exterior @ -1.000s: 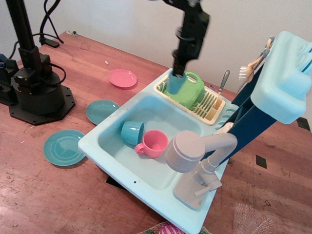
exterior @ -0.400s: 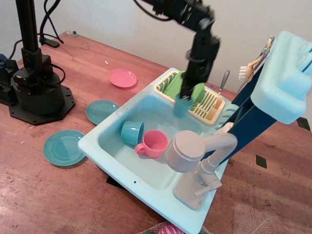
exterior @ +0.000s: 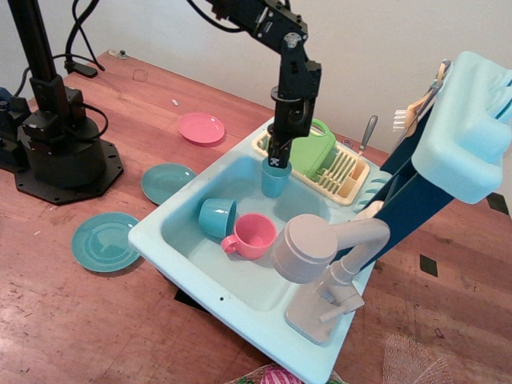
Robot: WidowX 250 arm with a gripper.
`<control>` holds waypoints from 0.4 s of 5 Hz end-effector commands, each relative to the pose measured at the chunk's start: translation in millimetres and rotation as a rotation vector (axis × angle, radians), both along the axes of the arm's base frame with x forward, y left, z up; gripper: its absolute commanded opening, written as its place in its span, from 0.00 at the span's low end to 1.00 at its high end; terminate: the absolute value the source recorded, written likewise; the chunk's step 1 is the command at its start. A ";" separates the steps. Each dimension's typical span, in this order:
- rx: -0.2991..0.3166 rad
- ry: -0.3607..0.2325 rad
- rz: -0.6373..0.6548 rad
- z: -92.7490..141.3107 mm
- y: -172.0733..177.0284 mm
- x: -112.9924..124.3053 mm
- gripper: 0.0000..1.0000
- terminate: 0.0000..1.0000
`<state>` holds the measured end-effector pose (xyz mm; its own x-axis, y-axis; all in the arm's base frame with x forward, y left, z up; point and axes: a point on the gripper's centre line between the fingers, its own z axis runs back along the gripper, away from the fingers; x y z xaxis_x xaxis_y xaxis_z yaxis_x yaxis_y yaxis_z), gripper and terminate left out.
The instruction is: Put cup from anywhere into sink
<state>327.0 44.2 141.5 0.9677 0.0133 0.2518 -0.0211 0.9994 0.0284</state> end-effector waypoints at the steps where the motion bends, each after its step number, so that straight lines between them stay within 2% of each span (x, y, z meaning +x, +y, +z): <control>1: -0.021 -0.048 -0.013 1.8 -9.3 6.0 0.00 0.00; 2: -0.030 -0.059 -0.026 5.2 -11.9 11.4 0.00 0.00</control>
